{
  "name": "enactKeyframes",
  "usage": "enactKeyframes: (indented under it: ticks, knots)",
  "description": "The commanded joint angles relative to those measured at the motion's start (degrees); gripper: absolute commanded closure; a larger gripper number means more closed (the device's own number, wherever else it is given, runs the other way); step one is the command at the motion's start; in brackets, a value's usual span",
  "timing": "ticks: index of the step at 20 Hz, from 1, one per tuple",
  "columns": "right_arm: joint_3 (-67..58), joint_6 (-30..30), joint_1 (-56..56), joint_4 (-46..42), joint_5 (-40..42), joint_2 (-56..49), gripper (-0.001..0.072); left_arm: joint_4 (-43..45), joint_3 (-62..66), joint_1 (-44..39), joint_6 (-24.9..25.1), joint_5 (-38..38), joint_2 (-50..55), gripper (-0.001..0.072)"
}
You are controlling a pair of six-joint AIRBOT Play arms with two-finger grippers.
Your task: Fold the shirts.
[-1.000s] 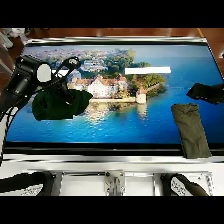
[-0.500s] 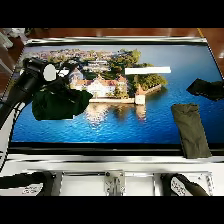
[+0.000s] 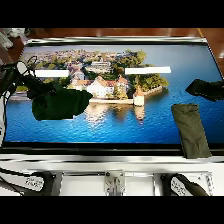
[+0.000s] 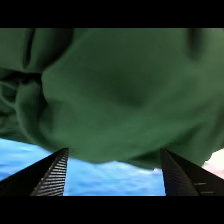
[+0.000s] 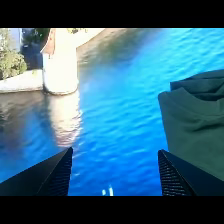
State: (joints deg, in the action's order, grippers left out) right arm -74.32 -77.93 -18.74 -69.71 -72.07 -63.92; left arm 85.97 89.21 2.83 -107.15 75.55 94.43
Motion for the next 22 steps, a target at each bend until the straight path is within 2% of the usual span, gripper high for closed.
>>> enactKeyframes:
  ticks: [1, 3, 4, 5, 6, 7, 10, 12, 14, 16, 18, 22]
  knots:
    - [0.0, 0.0, 0.0, 0.4, 0.3, 0.0, 0.007, -4.2, 0.0, 1.8, 2.0, -1.0, 6.1, -0.0013]
    - [0.0, -0.7, 0.0, 0.5, 0.9, -0.3, 0.007, -4.2, 0.0, 0.6, 4.3, -2.0, 8.4, -0.0011]
    - [0.0, -1.6, 0.0, 0.5, 0.8, -0.7, 0.007, -4.1, 0.0, 0.2, 4.3, -2.7, 9.2, 0.0069]
    - [0.1, -2.1, 0.0, 0.7, 0.6, -1.1, 0.007, -4.2, 0.0, 0.1, 4.5, -3.3, 9.7, 0.0382]
    - [0.1, -2.5, 0.0, 0.9, 0.0, -1.6, 0.007, -4.2, 0.0, 0.1, 5.0, -3.6, 9.9, 0.0642]
    - [0.1, -2.6, 0.0, 1.6, -0.4, -2.2, 0.007, -4.2, 0.2, 0.1, 5.4, -3.8, 9.7, 0.0668]
    - [0.1, -2.5, 0.0, 5.0, -2.5, -4.3, 0.007, -5.0, 4.9, -1.2, 7.2, -3.6, 6.0, 0.0668]
    - [0.1, -2.3, 0.0, 6.7, -2.7, -5.0, 0.007, -5.0, 10.0, -4.3, 10.7, -3.8, -0.1, 0.0668]
    - [0.0, -2.0, 0.0, 7.8, -2.1, -4.6, 0.007, -5.0, 14.4, -8.4, 12.2, -4.2, -7.4, 0.0668]
    - [0.0, -1.6, 0.0, 8.7, -2.0, -3.3, 0.007, -5.1, 16.9, -14.2, 12.0, -6.3, -16.1, 0.0669]
    - [0.0, -0.7, 0.0, 10.2, -1.3, -0.1, 0.007, -5.1, 17.0, -21.0, 9.7, -9.8, -23.5, 0.0668]
    - [0.0, -0.4, -0.1, 10.0, 1.3, 9.8, 0.007, -5.0, 16.7, -35.0, 7.8, -12.1, -27.1, 0.0668]
